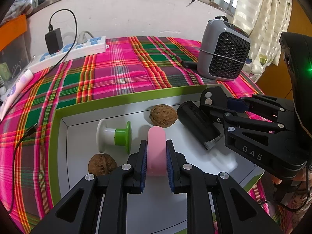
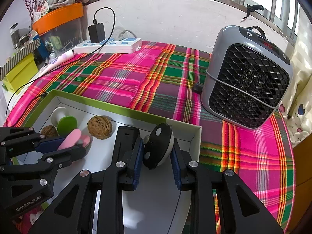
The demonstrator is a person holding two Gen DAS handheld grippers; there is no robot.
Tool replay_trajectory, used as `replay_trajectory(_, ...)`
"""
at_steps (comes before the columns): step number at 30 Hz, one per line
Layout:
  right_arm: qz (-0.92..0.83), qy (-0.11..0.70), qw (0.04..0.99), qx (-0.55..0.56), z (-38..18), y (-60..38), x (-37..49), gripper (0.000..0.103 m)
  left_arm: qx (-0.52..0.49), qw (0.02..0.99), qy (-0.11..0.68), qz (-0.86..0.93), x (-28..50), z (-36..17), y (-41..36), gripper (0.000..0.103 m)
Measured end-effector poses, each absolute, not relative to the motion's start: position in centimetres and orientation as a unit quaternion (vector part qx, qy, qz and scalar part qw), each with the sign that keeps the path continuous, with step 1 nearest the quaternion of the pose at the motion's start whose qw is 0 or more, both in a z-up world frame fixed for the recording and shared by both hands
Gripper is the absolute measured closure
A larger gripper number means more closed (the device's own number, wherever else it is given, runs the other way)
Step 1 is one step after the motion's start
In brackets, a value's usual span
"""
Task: Organize objects
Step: 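Carry the pink clip with the left tool while the right carries the black device into the lid, then open the left tool to release the pink clip while the right releases the black device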
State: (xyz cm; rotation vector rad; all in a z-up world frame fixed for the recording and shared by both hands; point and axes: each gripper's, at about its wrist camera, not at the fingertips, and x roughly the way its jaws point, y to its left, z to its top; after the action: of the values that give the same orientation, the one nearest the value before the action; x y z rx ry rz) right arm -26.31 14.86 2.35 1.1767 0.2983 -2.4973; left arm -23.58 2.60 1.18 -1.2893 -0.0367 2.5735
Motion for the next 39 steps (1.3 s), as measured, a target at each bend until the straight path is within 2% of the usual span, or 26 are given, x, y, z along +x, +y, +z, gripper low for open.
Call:
replay_trajectory(9, -0.885, 0.102, 0.180, 0.416, 2.4, 14.9, -26.3, 0.074, -0.444, 0.133, -0.015, 0.886, -23.6, 1.2, 2.6, 0.075)
replay_trajectory(14, -0.887, 0.100, 0.176, 0.414, 2.6, 15.0, -26.3, 0.071, -0.440, 0.136, -0.014, 0.888, -23.3, 1.5, 2.7, 0.074)
replay_trajectory(23, -0.890, 0.097, 0.174, 0.411, 2.9, 15.0, -26.2, 0.071, -0.439, 0.135, -0.016, 0.888, -23.2, 1.6, 2.6, 0.073)
replay_trajectory(33, -0.894, 0.094, 0.168, 0.405, 3.4, 15.1, -25.7, 0.071, -0.436, 0.132, -0.020, 0.890, -22.8, 1.8, 2.2, 0.068)
replay_trajectory(36, -0.895, 0.090, 0.166, 0.404, 3.5, 15.3, -25.5, 0.061, -0.435, 0.131, -0.022, 0.891, -22.6, 1.9, 2.1, 0.068)
replay_trajectory(39, -0.896, 0.088, 0.165, 0.402, 3.7, 15.3, -25.2, 0.060, -0.432, 0.131, -0.023, 0.892, -22.2, 2.1, 2.1, 0.068)
